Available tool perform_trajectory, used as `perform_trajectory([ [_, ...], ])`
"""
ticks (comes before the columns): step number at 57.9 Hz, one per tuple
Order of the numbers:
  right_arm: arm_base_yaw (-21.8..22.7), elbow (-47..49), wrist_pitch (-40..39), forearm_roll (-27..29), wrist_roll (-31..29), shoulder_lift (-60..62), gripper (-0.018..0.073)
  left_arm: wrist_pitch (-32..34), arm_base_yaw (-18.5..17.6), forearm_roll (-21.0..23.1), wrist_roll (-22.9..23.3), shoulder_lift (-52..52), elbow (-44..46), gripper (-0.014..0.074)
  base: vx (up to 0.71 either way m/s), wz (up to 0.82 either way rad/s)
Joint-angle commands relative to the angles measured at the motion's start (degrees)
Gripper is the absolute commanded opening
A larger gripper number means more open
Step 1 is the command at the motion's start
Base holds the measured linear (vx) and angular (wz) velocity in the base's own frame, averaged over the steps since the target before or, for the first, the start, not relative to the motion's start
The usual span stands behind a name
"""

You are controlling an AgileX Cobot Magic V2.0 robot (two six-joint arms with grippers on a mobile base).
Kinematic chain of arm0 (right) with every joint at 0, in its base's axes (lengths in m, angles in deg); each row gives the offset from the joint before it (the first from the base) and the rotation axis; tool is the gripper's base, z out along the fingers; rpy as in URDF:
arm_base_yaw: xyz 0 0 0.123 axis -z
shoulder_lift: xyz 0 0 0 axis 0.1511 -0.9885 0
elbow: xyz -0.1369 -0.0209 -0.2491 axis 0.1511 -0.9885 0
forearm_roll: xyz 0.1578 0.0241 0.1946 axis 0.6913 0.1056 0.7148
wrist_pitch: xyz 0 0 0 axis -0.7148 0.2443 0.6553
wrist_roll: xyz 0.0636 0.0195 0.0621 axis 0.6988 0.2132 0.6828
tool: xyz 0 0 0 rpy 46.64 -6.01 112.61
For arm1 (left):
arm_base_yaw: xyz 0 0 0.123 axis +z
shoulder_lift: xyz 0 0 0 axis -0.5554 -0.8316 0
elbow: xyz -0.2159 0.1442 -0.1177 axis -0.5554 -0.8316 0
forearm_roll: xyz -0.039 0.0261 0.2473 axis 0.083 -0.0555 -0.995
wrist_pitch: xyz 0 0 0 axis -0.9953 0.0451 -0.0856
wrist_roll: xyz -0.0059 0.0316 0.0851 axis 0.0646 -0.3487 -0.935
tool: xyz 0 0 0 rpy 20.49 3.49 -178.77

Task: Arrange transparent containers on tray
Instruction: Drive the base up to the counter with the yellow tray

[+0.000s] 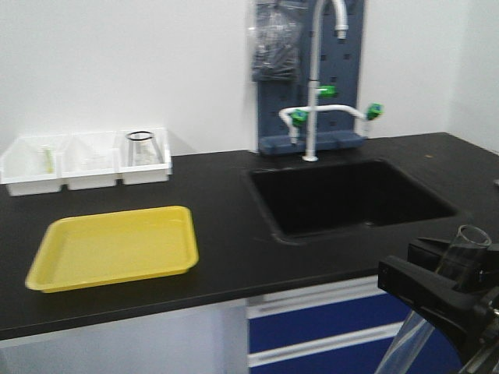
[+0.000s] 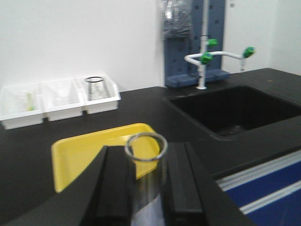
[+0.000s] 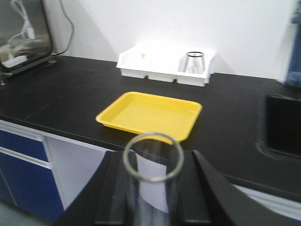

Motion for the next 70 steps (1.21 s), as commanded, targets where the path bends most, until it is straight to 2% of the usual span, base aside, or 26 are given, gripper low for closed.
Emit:
perform_trajectory([
  [1, 0.3, 1.7, -5.2, -0.5, -0.3, 0.3, -0.0011, 4.6, -0.3, -0.2, 0.0, -0.2, 2.1, 0.0111, 0.17, 0.55],
  [30, 0.3, 1.7, -5.2, -0.5, -0.3, 0.3, -0.0011, 4.6, -0.3, -0.2, 0.0, -0.2, 2.1, 0.0111, 0.17, 0.35],
  [70, 0.3, 1.7, -5.2, -0.5, -0.3, 0.3, -0.0011, 4.6, -0.3, -0.2, 0.0, -0.2, 2.1, 0.0111, 0.21, -0.03],
])
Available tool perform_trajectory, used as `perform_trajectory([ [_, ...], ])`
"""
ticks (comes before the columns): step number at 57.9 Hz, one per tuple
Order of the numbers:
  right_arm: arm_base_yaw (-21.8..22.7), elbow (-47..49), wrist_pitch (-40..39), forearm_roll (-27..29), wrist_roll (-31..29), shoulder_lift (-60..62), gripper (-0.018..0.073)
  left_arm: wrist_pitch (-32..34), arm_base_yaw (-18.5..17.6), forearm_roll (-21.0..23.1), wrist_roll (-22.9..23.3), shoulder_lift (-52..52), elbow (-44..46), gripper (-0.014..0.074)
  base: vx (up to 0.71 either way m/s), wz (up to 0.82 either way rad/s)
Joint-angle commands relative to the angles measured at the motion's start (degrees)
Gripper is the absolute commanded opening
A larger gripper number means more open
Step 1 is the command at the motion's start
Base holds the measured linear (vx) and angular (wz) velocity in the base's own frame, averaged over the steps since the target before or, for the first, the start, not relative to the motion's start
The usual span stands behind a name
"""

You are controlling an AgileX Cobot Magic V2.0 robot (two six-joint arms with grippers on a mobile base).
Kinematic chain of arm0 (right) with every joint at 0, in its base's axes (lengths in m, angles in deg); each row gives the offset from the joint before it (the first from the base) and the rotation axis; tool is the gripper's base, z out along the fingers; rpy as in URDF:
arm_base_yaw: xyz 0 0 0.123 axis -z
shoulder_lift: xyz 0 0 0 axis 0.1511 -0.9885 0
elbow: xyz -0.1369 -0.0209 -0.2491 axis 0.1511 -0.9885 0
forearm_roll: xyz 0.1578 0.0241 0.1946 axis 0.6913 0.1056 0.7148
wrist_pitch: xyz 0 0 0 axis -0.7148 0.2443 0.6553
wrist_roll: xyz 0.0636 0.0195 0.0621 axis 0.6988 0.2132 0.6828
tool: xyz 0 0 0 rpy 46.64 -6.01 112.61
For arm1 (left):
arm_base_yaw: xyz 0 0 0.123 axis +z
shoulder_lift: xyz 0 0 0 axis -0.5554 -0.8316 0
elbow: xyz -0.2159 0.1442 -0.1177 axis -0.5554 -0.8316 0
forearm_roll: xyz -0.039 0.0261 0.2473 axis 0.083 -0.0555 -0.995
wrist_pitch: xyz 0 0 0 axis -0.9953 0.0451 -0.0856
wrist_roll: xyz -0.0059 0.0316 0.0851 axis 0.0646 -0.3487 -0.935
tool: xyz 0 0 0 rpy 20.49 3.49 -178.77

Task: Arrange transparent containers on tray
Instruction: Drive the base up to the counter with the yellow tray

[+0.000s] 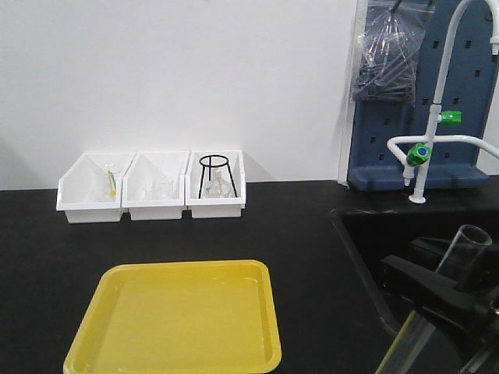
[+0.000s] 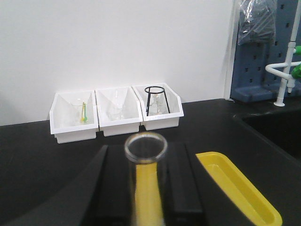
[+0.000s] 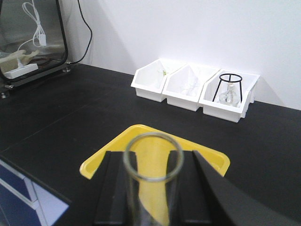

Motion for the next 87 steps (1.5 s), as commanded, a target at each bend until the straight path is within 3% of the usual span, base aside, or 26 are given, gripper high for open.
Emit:
perform_trajectory([
  [1, 0.3, 1.7, -5.2, -0.5, -0.3, 0.3, -0.0011, 4.6, -0.3, -0.2, 0.0, -0.2, 2.1, 0.0111, 0.24, -0.01],
  [87, 0.3, 1.7, -5.2, -0.5, -0.3, 0.3, -0.0011, 4.6, -0.3, -0.2, 0.0, -0.2, 2.1, 0.0111, 0.16, 0.07],
])
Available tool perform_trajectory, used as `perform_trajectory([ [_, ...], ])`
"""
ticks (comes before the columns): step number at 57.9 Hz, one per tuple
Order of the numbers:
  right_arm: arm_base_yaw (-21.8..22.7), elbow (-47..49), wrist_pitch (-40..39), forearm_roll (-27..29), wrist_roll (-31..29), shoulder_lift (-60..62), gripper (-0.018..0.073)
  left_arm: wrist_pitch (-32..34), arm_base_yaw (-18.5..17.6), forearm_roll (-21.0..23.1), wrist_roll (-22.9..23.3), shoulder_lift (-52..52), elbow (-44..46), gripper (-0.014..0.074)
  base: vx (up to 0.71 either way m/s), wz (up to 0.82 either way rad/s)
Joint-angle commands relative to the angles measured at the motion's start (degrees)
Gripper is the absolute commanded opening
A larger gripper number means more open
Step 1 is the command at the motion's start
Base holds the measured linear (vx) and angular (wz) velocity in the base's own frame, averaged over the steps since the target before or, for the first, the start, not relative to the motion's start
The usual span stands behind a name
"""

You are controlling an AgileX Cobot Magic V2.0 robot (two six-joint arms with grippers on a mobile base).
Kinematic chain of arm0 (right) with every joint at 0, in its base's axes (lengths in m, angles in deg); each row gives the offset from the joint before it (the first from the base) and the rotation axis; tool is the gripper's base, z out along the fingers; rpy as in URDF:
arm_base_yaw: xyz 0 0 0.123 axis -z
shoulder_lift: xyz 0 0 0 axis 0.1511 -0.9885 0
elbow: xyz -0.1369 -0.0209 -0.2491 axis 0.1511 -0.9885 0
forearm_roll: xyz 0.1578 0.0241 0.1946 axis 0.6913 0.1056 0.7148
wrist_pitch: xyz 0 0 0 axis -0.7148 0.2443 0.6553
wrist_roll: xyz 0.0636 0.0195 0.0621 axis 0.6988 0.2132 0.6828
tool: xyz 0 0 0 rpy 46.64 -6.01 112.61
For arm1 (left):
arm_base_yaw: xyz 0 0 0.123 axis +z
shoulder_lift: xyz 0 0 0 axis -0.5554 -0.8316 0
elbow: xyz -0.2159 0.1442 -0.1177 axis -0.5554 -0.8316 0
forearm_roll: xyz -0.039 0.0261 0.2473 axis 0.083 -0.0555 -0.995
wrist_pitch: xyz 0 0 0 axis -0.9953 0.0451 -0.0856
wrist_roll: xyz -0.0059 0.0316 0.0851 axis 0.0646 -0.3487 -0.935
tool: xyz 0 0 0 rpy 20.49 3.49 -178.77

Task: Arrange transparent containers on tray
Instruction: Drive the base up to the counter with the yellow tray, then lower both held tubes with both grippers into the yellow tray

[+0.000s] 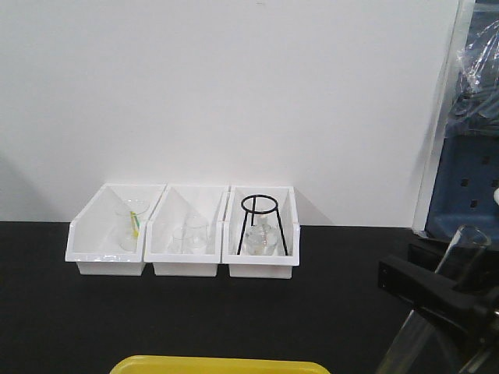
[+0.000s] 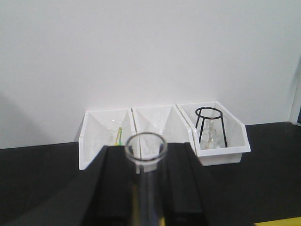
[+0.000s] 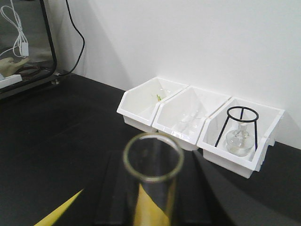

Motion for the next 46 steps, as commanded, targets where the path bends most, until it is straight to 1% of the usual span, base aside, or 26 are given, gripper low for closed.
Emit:
perform_trajectory([
  [1, 0.3, 1.7, -5.2, -0.5, -0.3, 0.3, -0.0011, 4.6, -0.3, -0.2, 0.0, -0.2, 2.1, 0.0111, 0.01, 0.00],
  [39, 0.3, 1.7, -5.1, -0.1, -0.2, -0.1, -0.0011, 4.6, -0.3, 0.3, 0.3, -0.2, 2.1, 0.0111, 0.00, 0.00],
  [42, 0.3, 1.7, -4.9, -0.1, 0.6, -0.5, -0.0011, 4.7, -0.3, 0.3, 0.2, -0.4, 2.1, 0.0111, 0.00, 0.00],
  [46, 0.3, 1.7, -4.7, -0.1, 3.8, -1.6, -0.0011, 4.5, -0.3, 0.3, 0.2, -1.3, 2.1, 0.0111, 0.00, 0.00],
])
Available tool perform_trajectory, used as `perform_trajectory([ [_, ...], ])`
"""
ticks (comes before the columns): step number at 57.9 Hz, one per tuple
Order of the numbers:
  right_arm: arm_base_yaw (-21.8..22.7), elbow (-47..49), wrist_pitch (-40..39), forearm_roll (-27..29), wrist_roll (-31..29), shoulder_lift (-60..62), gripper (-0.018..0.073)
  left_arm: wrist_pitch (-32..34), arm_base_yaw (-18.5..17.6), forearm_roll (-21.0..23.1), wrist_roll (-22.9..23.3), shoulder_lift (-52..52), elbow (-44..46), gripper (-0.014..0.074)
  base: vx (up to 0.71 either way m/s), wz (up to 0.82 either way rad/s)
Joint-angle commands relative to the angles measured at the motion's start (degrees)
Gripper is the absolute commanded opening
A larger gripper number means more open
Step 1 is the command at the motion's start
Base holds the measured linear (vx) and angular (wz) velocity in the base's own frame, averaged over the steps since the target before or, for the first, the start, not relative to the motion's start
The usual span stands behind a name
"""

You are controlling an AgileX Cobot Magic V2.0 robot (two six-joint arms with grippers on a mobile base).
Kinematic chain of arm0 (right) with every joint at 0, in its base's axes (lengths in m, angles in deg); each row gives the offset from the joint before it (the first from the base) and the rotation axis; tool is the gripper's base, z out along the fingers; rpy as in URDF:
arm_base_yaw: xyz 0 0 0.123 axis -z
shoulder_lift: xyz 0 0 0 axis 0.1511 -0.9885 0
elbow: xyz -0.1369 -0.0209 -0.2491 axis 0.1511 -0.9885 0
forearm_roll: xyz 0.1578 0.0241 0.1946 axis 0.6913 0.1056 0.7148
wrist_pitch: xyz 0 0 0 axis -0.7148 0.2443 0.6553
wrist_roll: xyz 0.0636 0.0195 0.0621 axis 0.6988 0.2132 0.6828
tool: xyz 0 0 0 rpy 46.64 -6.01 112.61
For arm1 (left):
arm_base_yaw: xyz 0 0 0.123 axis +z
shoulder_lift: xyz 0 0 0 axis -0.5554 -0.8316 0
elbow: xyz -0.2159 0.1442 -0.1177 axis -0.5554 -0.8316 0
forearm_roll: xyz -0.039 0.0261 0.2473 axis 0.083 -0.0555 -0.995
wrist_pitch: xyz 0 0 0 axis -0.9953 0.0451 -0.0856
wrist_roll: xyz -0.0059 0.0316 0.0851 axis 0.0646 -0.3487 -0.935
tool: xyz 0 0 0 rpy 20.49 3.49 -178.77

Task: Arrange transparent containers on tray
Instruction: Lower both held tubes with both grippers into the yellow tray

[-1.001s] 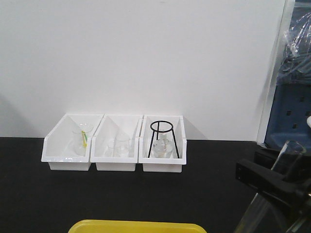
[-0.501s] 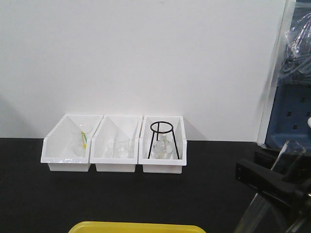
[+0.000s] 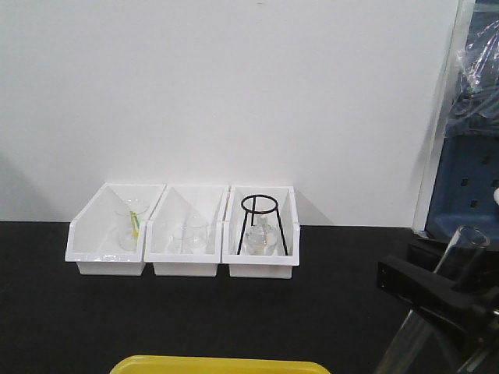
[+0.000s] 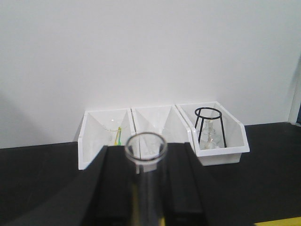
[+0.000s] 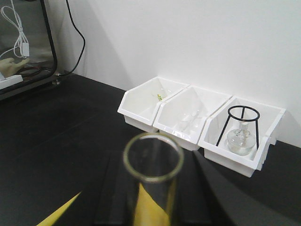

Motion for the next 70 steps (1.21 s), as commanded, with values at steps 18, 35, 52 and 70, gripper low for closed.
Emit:
perform_trajectory([
  [18, 0.5, 3.2, -4.3, -0.6, 11.7, -14.1, -0.0011, 5.7, -0.4, 11.7, -4.5, -14.5, 2.2, 0.0119, 0.00, 0.00],
  [35, 6.7, 15.0, 3.0, 1.3, 18.7, -33.9, -0.0011, 4.4, -9.1, 31.1, -19.4, -34.1, 9.8, 0.0122, 0.00, 0.00],
  [52, 6.6, 22.7, 13.4, 4.0, 17.9, -49.3, -0.0011, -6.2, -11.2, 34.7, -19.9, -56.4, 18.2, 0.0125, 0.00, 0.00],
  [70, 6.6, 23.1, 14.2, 7.5, 17.9, -56.2, -0.0008, -7.0, -11.2, 34.7, -19.9, -66.0, 18.3, 0.0131, 0.00, 0.00],
])
